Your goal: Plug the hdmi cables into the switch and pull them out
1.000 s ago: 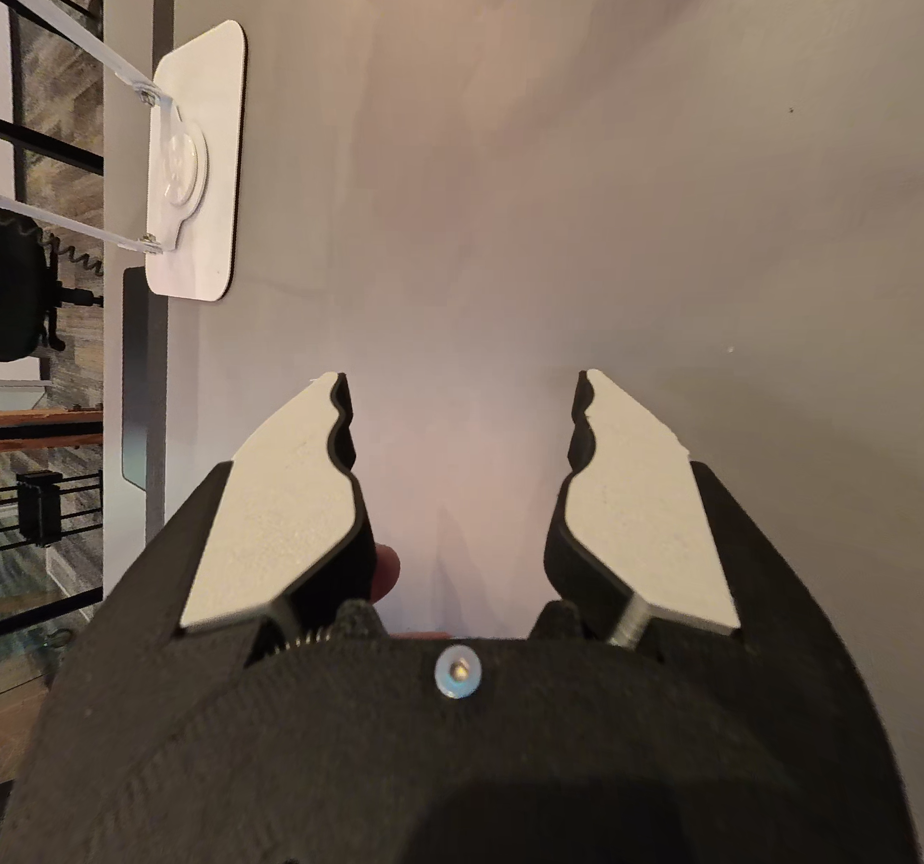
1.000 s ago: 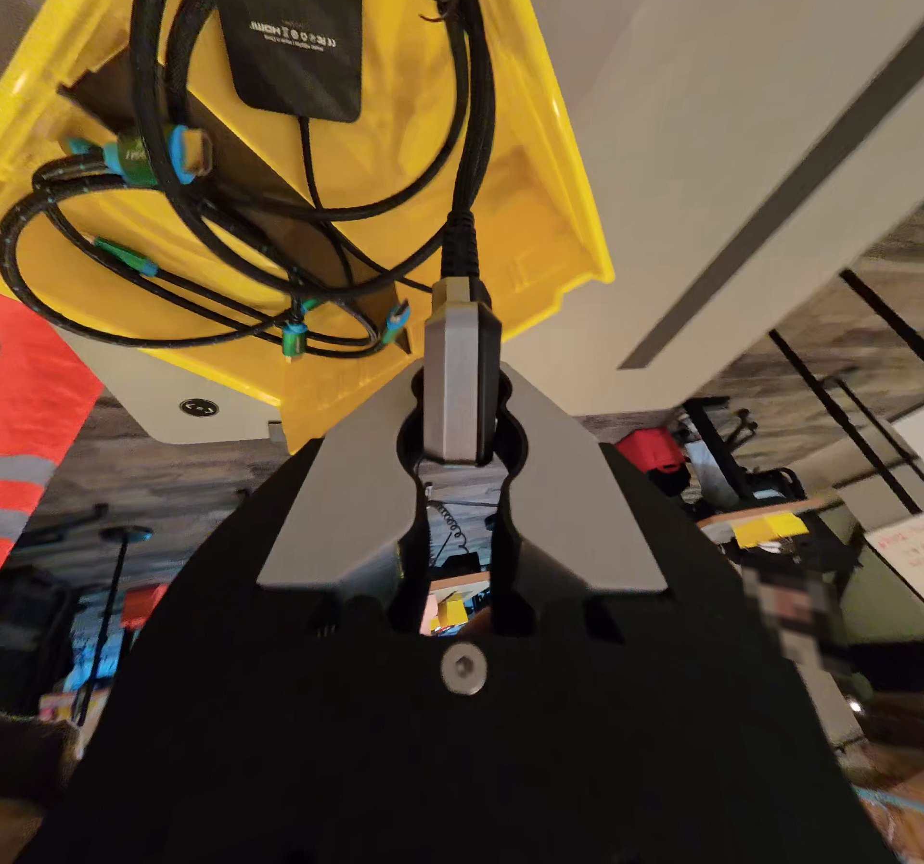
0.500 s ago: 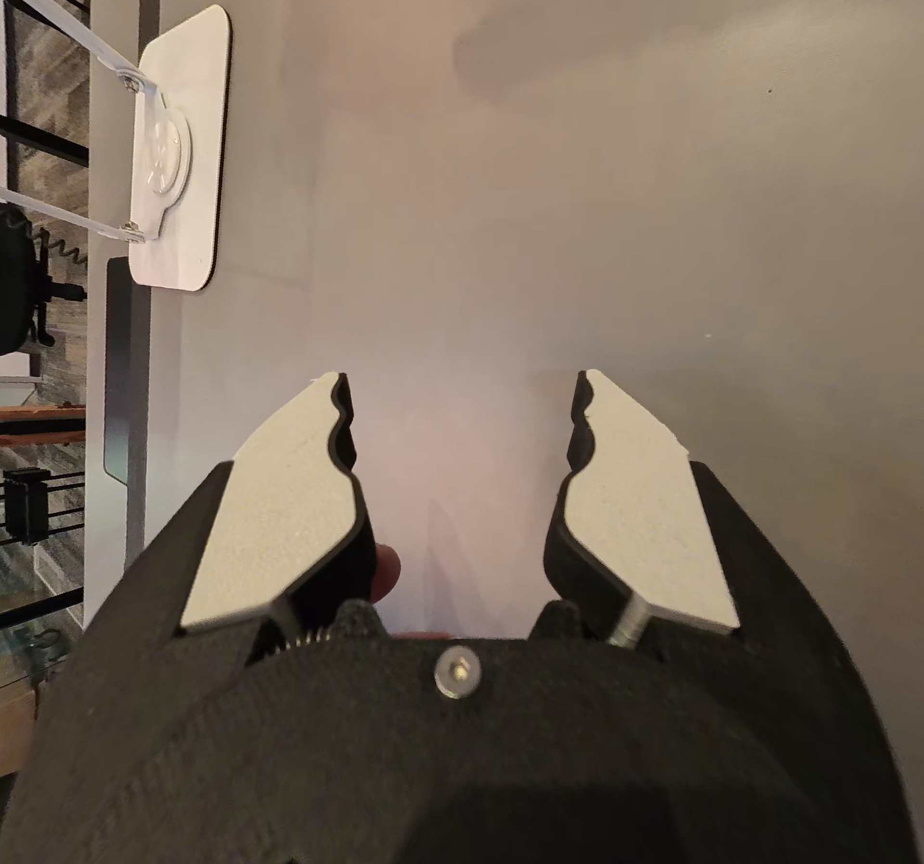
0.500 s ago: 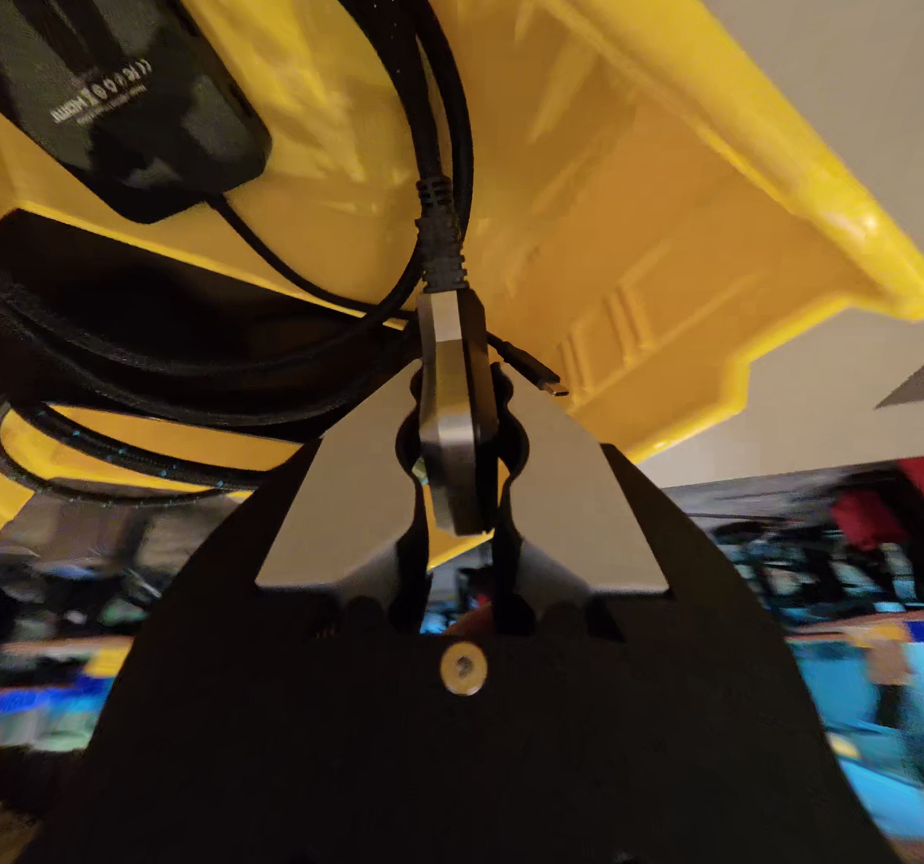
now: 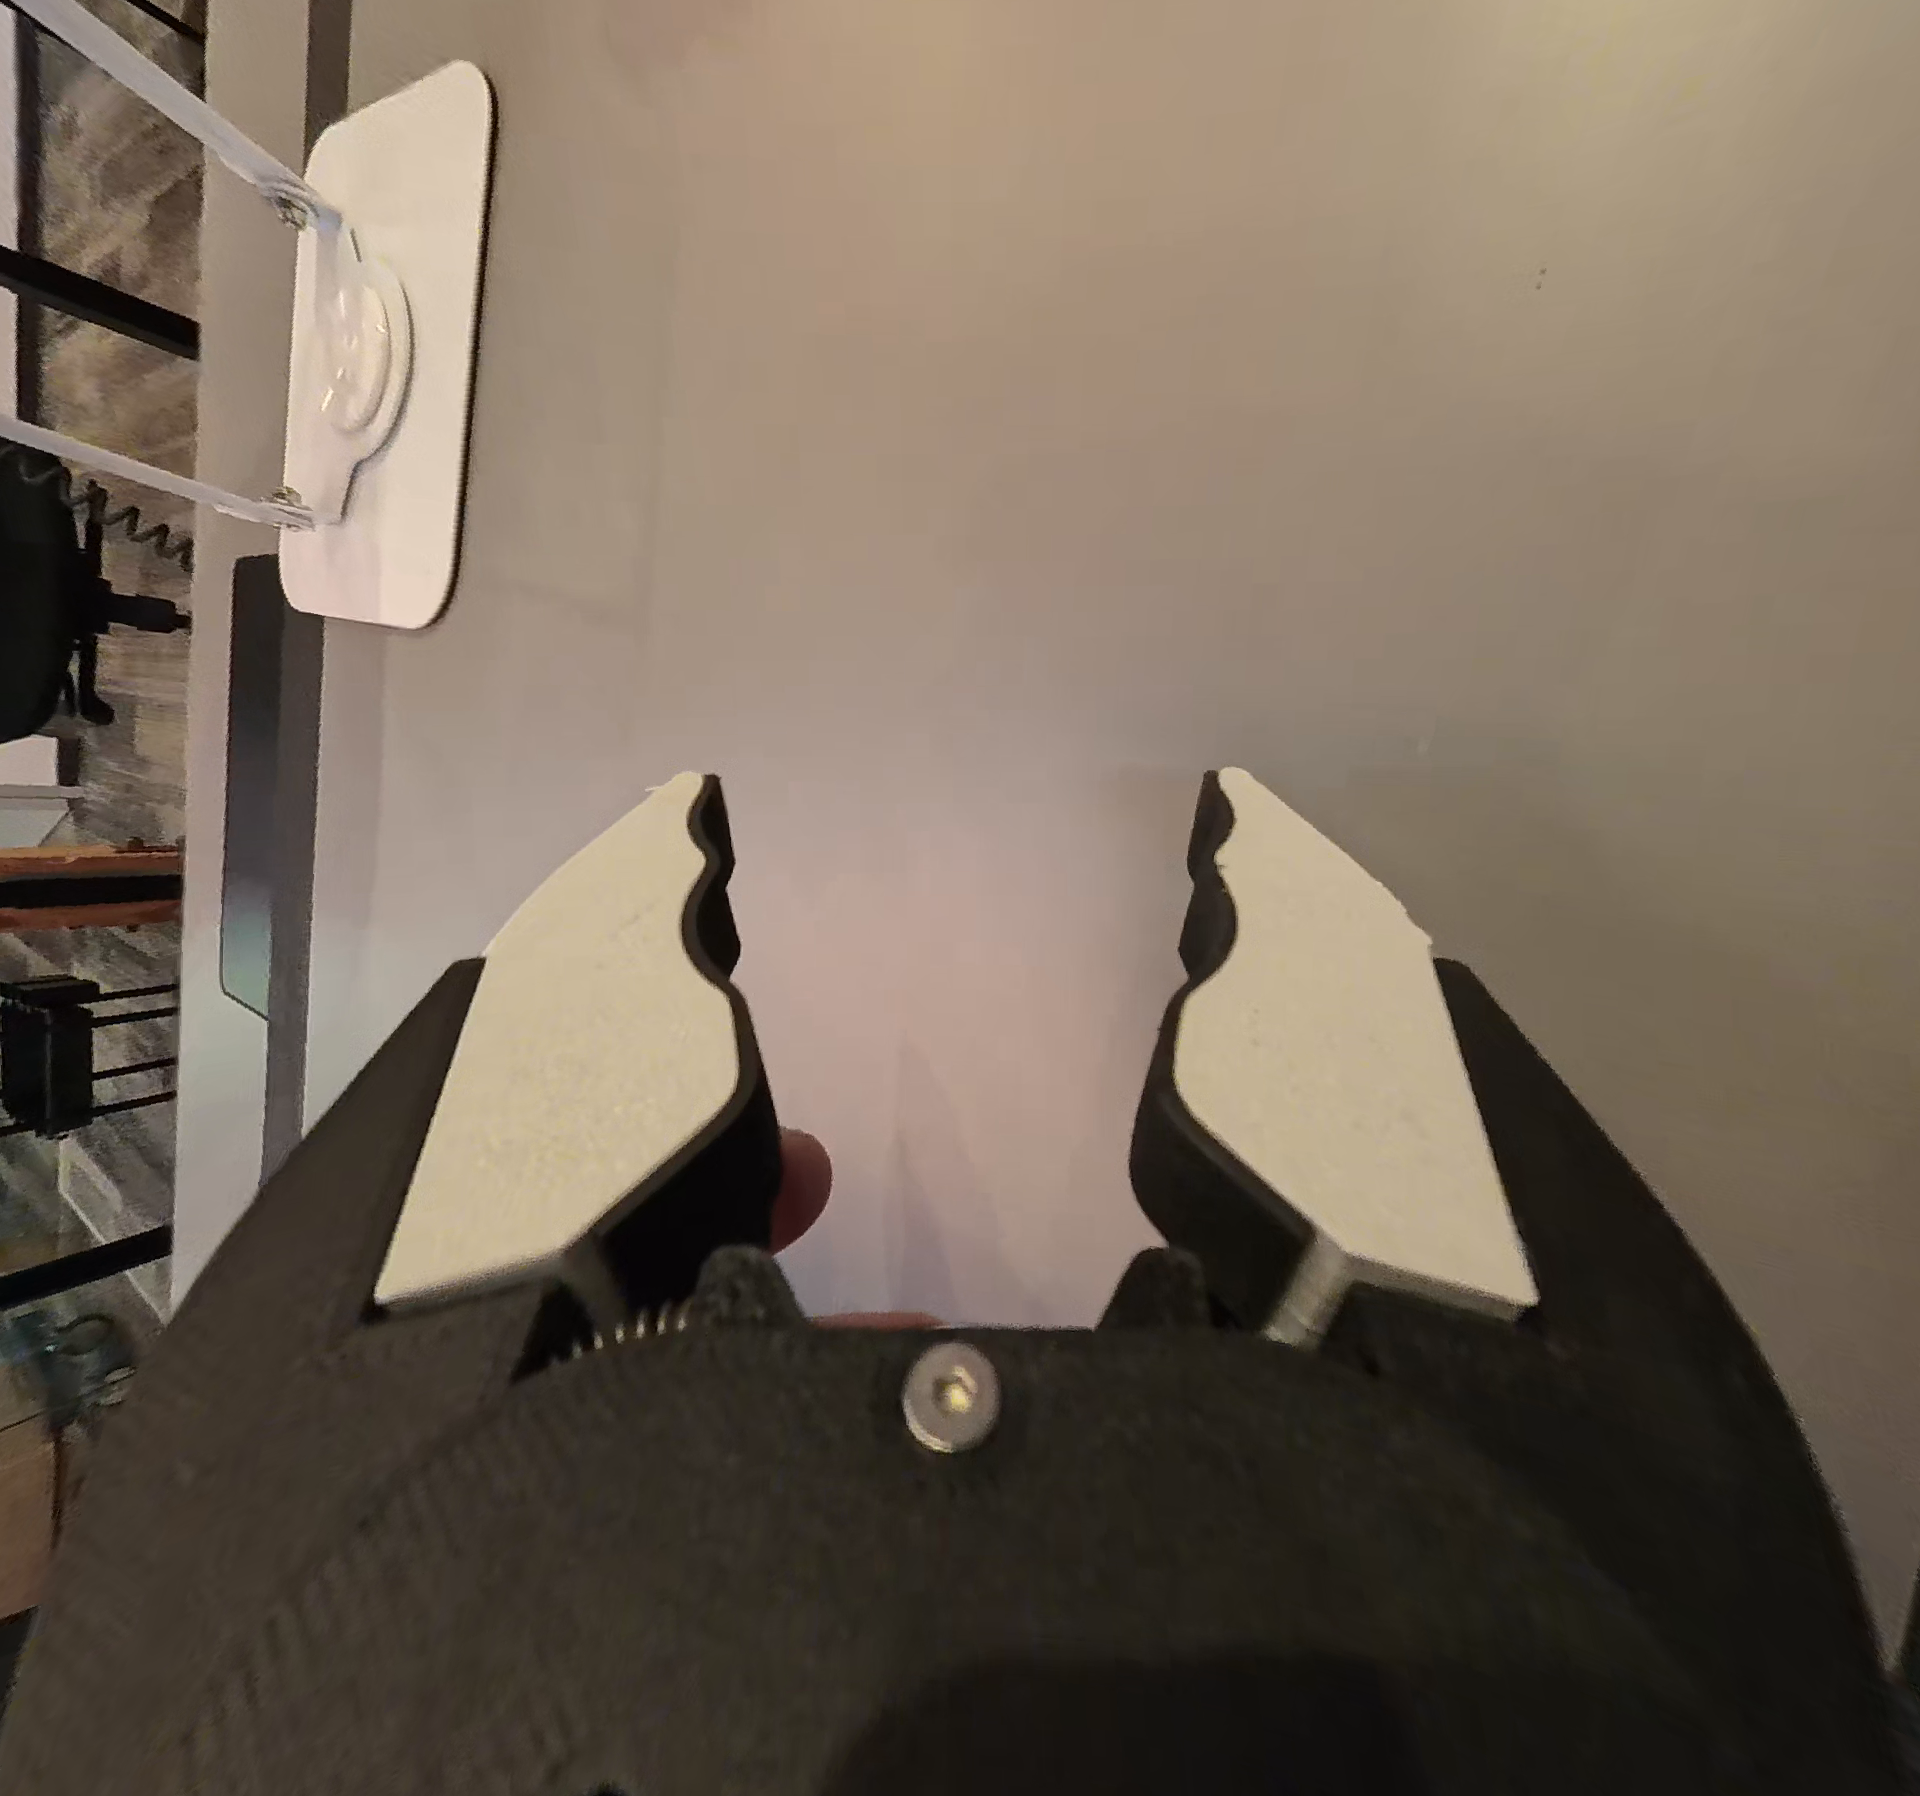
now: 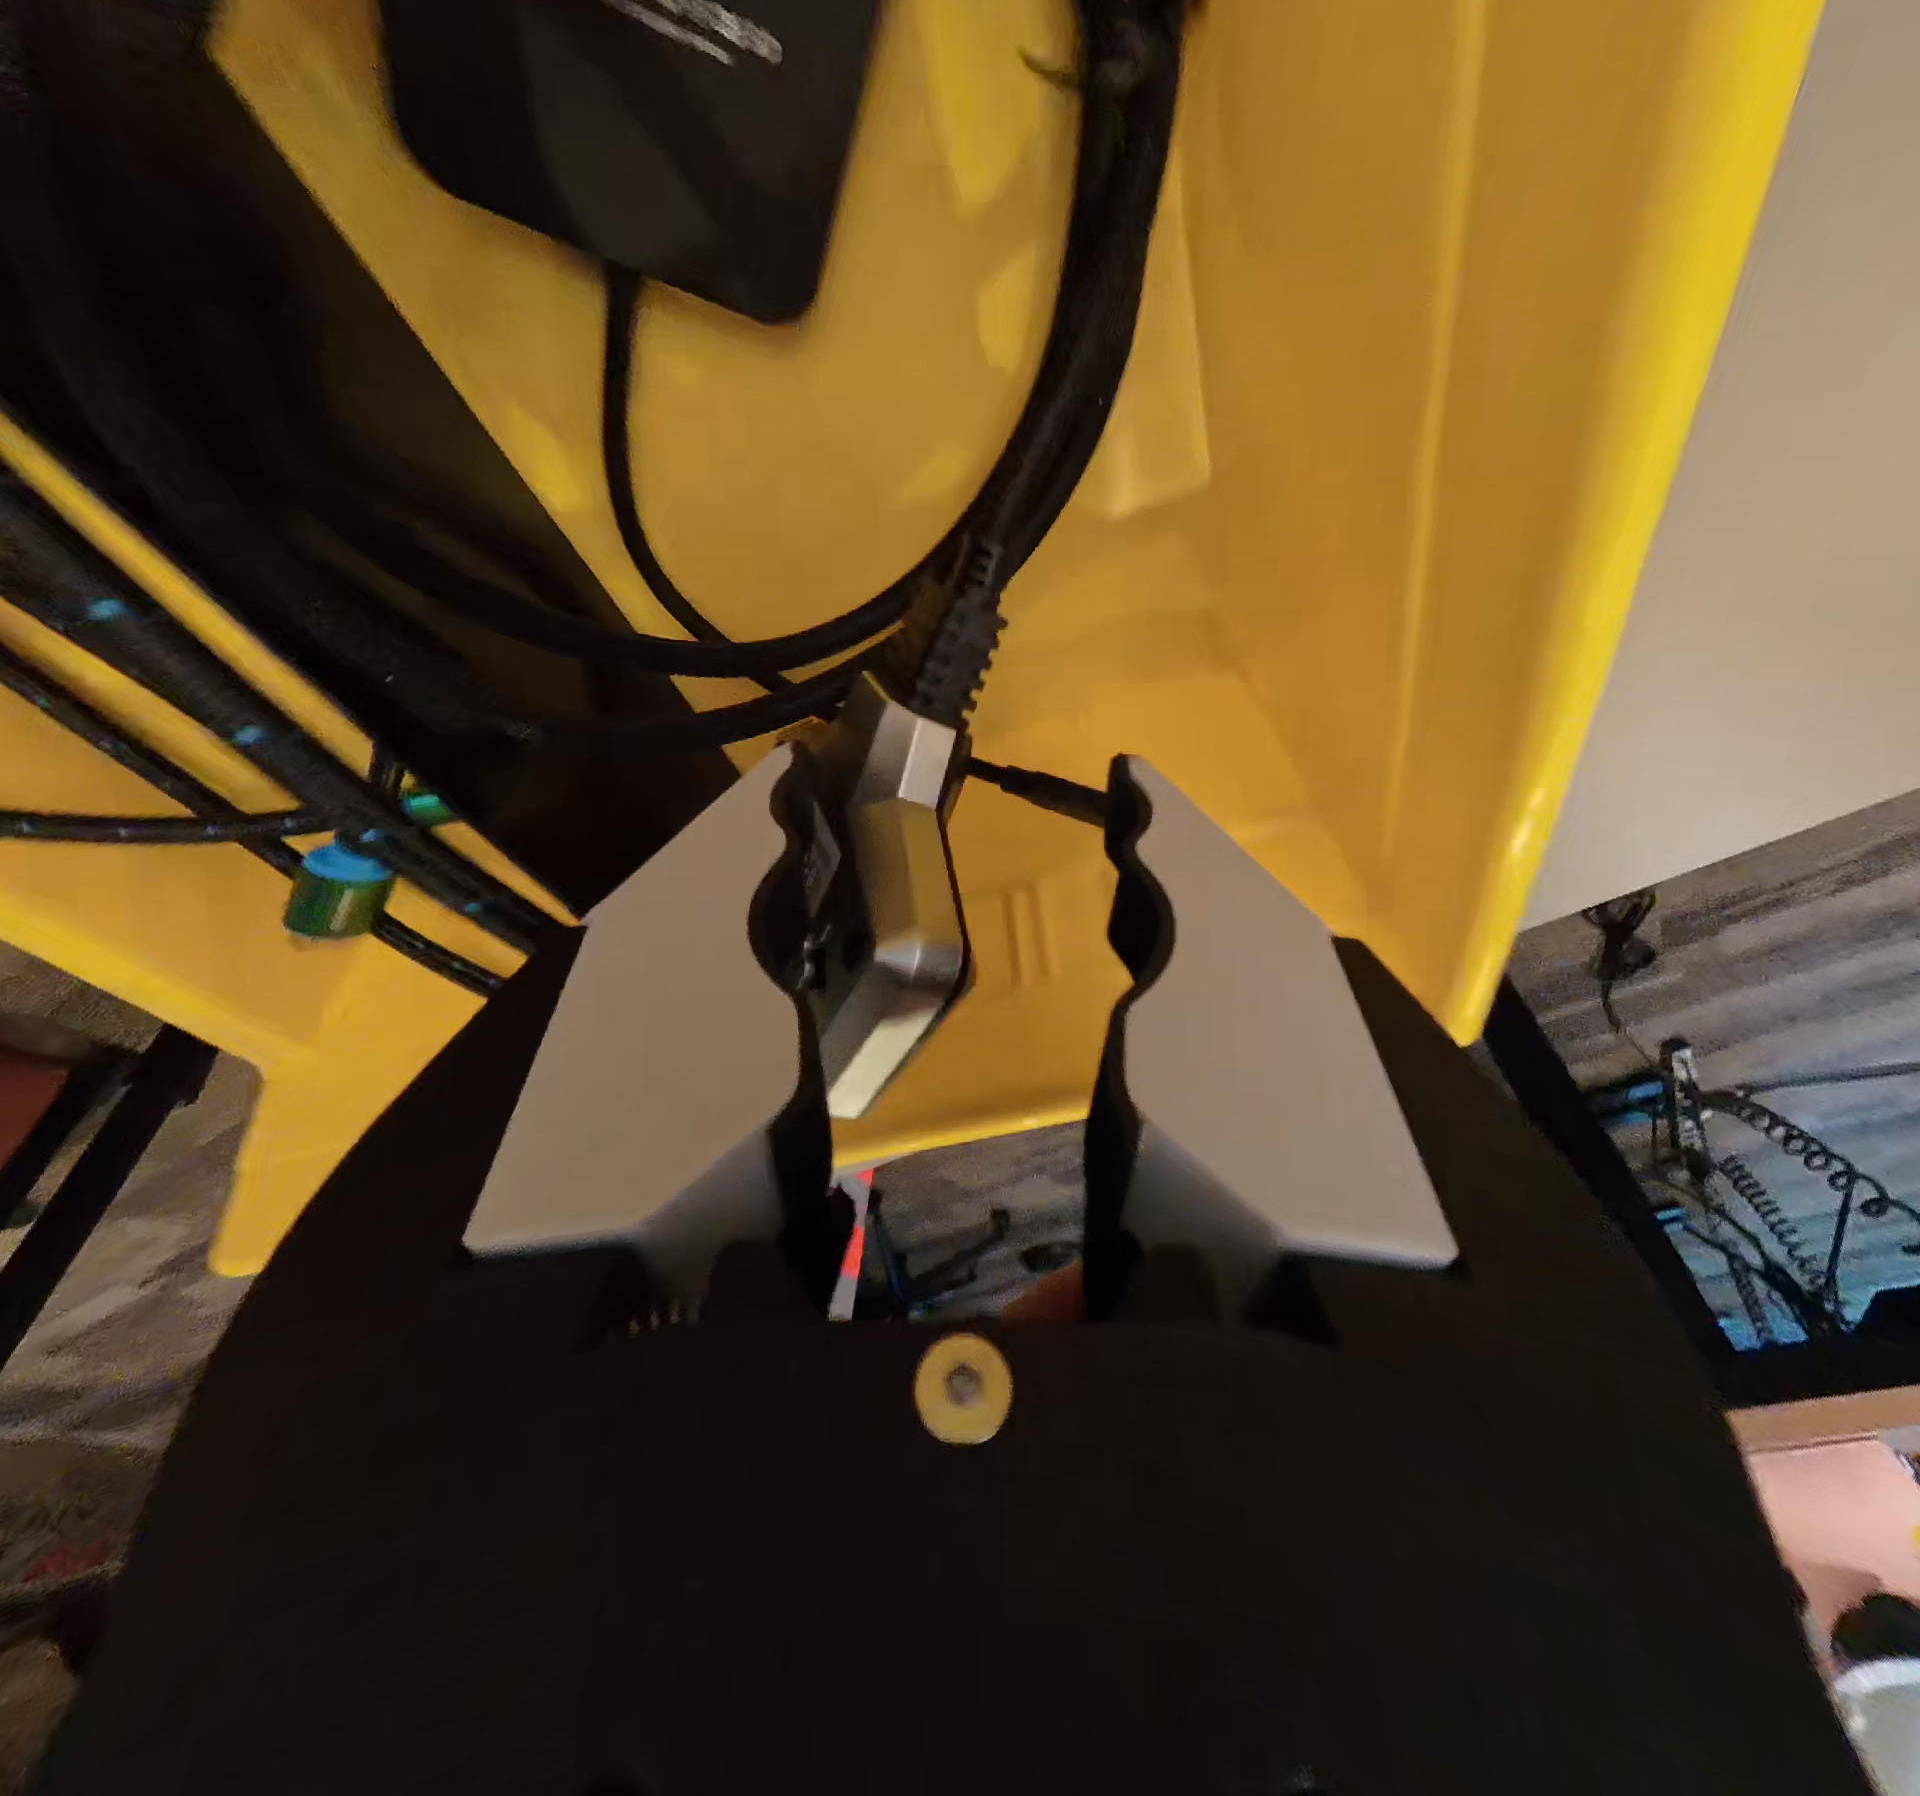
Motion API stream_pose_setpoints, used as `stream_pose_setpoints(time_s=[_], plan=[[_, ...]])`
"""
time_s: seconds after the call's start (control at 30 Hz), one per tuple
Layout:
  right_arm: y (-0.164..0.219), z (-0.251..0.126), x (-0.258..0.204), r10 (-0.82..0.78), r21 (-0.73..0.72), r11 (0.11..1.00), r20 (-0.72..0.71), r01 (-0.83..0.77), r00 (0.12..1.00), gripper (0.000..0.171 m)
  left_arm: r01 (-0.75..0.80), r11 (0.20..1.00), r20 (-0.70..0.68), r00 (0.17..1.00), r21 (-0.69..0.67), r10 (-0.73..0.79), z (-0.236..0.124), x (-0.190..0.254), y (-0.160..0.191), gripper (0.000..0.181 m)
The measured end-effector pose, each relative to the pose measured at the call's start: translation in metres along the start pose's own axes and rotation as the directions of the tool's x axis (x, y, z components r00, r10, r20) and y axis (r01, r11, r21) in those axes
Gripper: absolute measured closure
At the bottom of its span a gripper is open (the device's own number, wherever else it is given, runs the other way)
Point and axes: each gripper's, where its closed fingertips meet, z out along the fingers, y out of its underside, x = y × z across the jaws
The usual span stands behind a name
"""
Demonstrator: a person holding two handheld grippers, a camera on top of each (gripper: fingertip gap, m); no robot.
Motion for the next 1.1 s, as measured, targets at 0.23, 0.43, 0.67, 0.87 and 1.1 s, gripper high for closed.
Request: stream_pose_setpoints(time_s=[0.23, 0.43, 0.67, 0.87, 1.1], plan=[[0.009, -0.034, 0.015, 0.032, 0.142, 0.99, -0.18, -0.007, 0.983, 0.117, -0.003, 1.0, 0.067, 0.998, 0.028, 0.001, -0.015, -0.018, -0.015, 0.098], [0.035, -0.067, 0.016, 0.206, 0.292, 0.949, -0.299, -0.117, 0.932, 0.119, -0.006, 1.0, 0.134, 0.991, 0.019, 0.004, -0.031, -0.03, -0.015, 0.098], [0.075, -0.075, -0.034, 0.448, 0.522, 0.804, -0.217, -0.285, 0.867, 0.09, 0.16, 0.986, 0.331, 0.933, -0.033, -0.141, -0.079, -0.076, 0.026, 0.102], [0.076, -0.052, -0.081, 0.499, 0.654, 0.675, -0.063, -0.342, 0.865, 0.076, 0.427, 0.902, 0.531, 0.778, -0.054, -0.337, -0.147, -0.113, 0.105, 0.099], [0.056, -0.035, -0.115, 0.517, 0.725, 0.574, 0.039, -0.381, 0.855, 0.072, 0.707, 0.703, 0.67, 0.561, -0.082, -0.486, -0.207, -0.103, 0.222, 0.091]])
